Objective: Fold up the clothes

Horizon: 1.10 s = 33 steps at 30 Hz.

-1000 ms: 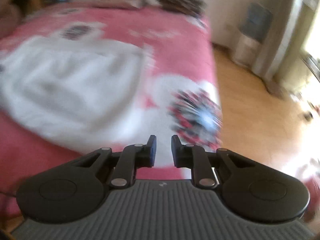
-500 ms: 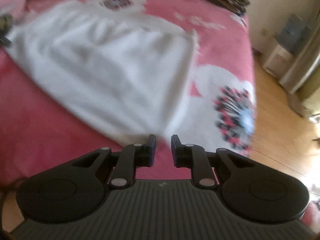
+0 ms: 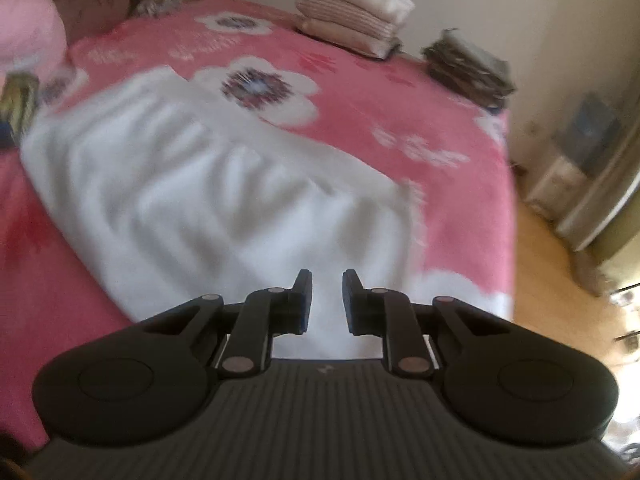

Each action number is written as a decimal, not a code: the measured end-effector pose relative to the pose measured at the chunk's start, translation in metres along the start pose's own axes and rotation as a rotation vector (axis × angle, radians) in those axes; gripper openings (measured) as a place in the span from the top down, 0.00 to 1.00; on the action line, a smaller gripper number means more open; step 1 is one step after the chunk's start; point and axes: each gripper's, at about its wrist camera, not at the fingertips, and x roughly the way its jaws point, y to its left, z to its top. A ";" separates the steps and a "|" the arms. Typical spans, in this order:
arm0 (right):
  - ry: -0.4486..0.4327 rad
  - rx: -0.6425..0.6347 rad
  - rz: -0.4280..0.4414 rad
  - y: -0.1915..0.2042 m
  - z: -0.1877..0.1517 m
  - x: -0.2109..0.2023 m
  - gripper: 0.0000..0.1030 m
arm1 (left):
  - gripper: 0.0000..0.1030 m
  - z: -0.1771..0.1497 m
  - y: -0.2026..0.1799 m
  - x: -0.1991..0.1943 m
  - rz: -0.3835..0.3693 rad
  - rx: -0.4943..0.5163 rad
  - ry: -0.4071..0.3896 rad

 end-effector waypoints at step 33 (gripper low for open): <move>-0.039 0.097 0.151 0.096 0.053 0.089 0.87 | 0.57 -0.022 -0.030 0.061 0.010 0.053 0.223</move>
